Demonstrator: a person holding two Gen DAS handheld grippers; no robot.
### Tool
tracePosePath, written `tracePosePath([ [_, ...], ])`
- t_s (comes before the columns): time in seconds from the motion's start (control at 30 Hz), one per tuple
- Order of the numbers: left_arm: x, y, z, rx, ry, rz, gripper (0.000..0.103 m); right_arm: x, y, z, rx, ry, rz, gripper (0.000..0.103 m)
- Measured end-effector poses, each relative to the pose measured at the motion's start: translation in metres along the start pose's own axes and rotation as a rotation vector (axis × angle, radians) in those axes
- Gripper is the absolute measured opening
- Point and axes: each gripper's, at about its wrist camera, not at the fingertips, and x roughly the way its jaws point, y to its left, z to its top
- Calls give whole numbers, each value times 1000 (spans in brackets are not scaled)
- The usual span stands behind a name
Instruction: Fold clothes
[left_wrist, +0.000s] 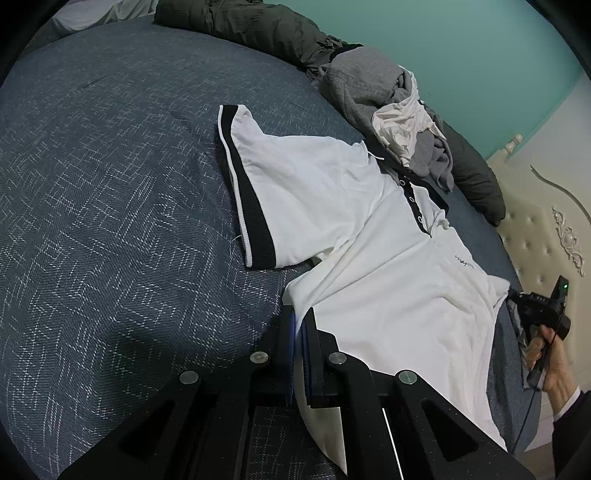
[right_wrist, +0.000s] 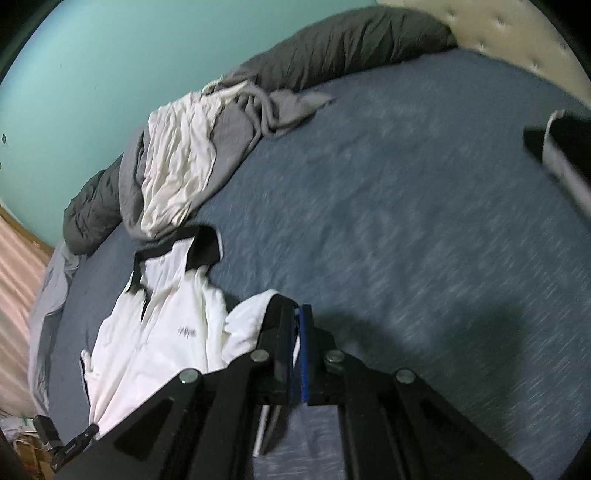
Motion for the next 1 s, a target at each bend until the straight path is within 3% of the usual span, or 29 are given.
tracePosePath([
  [0.27,0,-2,-1,1,2,-1,3,-8,-19,41,-8,-47,-136,2],
  [0.43,3,-2,0,-1,7,1,3,15,-46,53,40,23,-278,2],
  [0.57,4,-2,0,-1,11,2,3,17,-63,48,109,17,-231,4],
  [0.6,5,-2,0,-2,11,1,4,14,-67,45,120,-1,-236,8],
  [0.63,5,-2,1,-3,12,1,4,10,-71,41,129,-15,-243,26],
  [0.7,5,-2,0,-3,13,0,4,3,-80,30,159,-30,-209,49],
  [1.0,6,-3,0,-8,14,-5,4,10,-80,-44,225,71,76,49],
])
